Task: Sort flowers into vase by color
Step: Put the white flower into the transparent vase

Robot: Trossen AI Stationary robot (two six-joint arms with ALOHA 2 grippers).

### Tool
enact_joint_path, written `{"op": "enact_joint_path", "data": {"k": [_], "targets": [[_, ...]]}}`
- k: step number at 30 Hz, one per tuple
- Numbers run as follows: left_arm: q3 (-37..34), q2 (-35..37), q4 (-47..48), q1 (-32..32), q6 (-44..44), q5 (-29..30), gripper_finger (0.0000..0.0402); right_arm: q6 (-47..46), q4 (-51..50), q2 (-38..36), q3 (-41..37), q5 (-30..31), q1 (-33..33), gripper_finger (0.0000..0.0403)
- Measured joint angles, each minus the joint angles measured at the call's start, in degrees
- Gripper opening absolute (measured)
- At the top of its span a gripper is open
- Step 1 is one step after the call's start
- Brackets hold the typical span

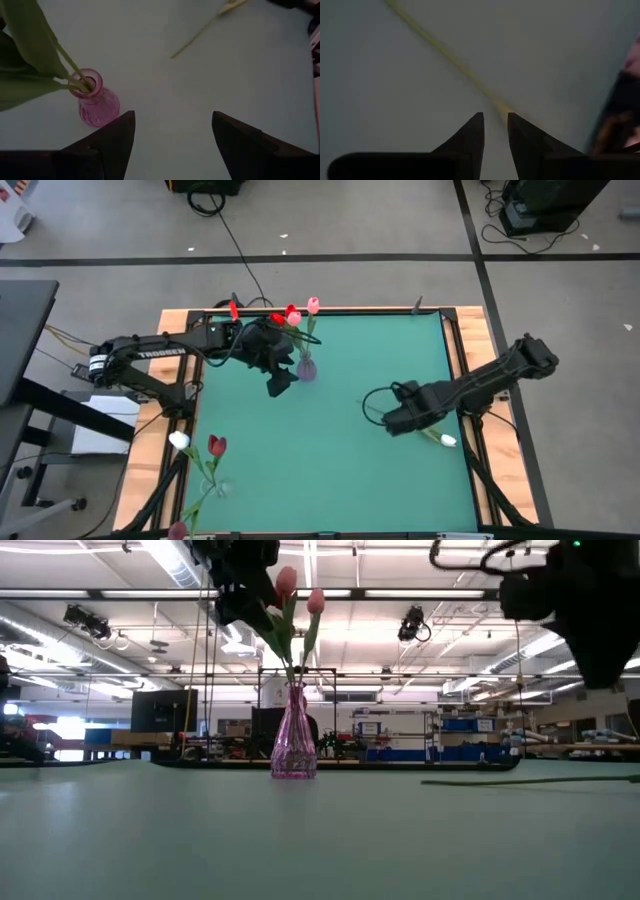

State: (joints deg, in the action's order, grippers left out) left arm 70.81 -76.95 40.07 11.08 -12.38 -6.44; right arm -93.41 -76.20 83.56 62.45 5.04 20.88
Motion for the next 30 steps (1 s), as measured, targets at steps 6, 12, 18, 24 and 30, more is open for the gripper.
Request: {"op": "enact_joint_path", "data": {"k": [6, 12, 18, 24, 30], "targets": [[0.0, 0.0, 0.1, 0.4, 1.5, -0.5, 0.027, 22.6, 9.8, -0.7, -7.8, -9.0, -5.3, 0.0122], [0.0, 0.0, 2.2, 0.3, 1.3, -0.4, 0.027, 34.0, 12.0, -0.2, -12.9, -13.5, -8.8, 0.0183], [0.0, 0.0, 3.0, 0.3, 0.9, -0.3, 0.027, 40.2, 17.5, -0.2, -18.0, -16.4, -10.8, 0.0216], [0.0, 0.0, 3.0, 0.3, 0.0, 1.3, 0.027, 41.8, 21.0, -0.2, -22.0, -15.7, -11.6, 0.0202], [0.0, 0.0, 3.0, 0.3, 0.1, 3.3, 0.027, 44.0, 24.3, -0.5, -26.1, -14.4, -11.8, 0.013]]}}
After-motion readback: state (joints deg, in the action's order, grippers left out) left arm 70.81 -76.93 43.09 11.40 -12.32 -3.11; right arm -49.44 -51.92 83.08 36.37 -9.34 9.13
